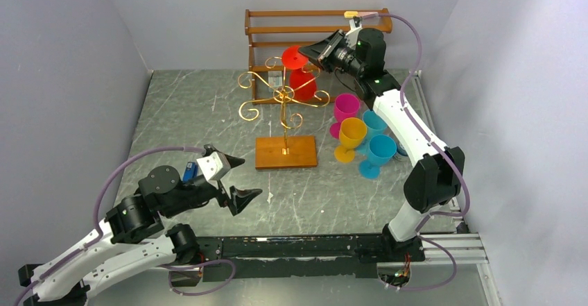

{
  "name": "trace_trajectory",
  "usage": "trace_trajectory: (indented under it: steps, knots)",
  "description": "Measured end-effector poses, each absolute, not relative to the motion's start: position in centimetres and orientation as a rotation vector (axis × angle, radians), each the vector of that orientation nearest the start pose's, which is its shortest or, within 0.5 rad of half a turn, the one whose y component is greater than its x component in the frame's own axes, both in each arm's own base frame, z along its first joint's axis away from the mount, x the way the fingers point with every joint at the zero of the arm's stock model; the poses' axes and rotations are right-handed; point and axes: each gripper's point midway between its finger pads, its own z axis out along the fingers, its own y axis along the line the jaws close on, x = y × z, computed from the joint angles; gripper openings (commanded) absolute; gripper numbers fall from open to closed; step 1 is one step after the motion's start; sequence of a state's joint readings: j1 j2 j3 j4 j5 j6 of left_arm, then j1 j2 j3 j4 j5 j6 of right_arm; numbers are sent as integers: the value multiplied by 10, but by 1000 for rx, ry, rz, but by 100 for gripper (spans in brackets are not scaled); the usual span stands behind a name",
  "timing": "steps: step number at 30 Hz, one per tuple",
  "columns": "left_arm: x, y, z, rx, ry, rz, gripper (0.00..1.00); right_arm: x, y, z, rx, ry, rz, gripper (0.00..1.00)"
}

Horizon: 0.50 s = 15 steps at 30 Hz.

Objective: Take the wine glass off the wine glass rack
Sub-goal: Pick up the wine glass from the wine rack.

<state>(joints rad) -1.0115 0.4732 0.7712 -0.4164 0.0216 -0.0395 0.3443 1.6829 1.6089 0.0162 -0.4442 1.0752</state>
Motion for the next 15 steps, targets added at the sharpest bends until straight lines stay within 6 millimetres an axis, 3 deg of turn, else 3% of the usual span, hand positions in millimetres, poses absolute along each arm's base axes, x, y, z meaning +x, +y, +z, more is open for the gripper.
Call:
trace_trajectory:
  steps: [15]
  knots:
    - [129,-215,304,832,1514,-798,98,459,266,386,353,1775,1347,0]
